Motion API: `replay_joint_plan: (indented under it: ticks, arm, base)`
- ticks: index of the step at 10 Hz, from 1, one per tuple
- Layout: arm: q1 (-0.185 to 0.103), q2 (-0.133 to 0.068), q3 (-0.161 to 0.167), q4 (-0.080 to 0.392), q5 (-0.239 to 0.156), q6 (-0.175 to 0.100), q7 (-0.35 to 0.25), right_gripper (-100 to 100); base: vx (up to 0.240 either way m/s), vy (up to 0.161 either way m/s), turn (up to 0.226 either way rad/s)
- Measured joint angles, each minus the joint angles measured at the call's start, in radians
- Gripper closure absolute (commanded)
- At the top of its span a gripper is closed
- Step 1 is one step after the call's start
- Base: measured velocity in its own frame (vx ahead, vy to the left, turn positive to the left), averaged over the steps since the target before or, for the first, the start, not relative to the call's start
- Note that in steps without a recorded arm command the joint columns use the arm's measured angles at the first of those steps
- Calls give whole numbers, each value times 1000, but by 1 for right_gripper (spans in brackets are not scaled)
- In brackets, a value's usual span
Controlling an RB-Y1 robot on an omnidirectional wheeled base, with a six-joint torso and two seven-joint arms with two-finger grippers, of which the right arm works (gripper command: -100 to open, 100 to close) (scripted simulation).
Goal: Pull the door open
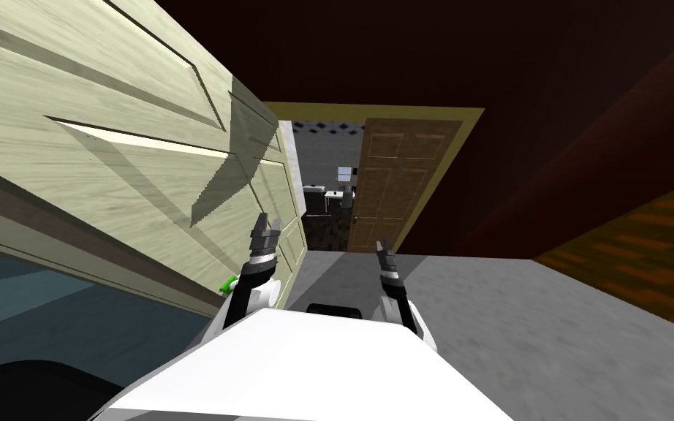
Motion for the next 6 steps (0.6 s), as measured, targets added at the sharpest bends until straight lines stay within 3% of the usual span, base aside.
replay_joint_plan:
  ticks: [6]
  arm:
    - [-56,-19,5,154,-28,-19,-10,-100]
  base:
    - [98,4,29]
